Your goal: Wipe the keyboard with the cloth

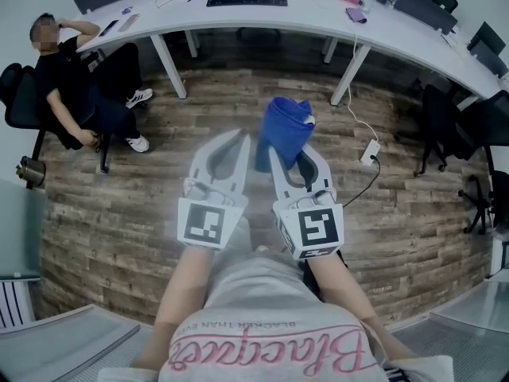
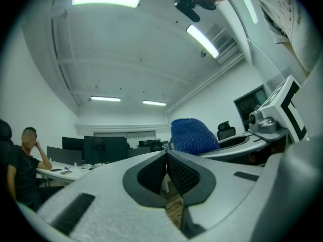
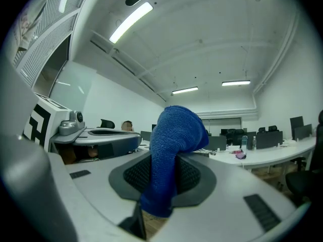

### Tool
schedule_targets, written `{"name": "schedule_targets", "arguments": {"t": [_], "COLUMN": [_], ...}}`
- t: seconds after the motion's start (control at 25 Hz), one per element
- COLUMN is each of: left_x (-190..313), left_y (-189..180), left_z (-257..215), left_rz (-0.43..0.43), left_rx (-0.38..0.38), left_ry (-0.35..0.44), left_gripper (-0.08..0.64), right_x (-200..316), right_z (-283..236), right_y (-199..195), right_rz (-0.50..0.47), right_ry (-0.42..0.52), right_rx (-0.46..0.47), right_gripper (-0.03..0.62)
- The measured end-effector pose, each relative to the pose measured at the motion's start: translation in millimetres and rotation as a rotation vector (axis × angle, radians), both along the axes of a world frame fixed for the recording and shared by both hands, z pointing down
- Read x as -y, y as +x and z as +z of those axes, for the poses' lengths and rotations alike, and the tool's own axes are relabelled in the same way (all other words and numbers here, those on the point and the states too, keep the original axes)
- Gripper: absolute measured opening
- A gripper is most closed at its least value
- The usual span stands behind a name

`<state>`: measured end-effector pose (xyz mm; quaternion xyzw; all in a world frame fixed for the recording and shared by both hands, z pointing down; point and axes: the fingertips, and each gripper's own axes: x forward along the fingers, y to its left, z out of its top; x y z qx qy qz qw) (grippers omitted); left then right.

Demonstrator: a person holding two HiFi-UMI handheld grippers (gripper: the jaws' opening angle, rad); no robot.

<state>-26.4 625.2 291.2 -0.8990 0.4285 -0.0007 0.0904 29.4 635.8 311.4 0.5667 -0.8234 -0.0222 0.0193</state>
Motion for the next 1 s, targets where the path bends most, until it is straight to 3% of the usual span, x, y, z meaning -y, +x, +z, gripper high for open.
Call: {"name": "schedule_targets", "arguments": {"t": [1.0], "left_x": [265], "left_y": [-41], "left_z": [-8], "left_rz": [0.091], "left_rx": [-0.018], "left_ry": [-0.018], "left_gripper": [0.005], "right_x": [258], "right_z": [-10], "right_y": [-50], "right_rz": [0.061], "right_ry": [-0.018], "right_rx": [-0.05], "right_gripper": [0.092]}}
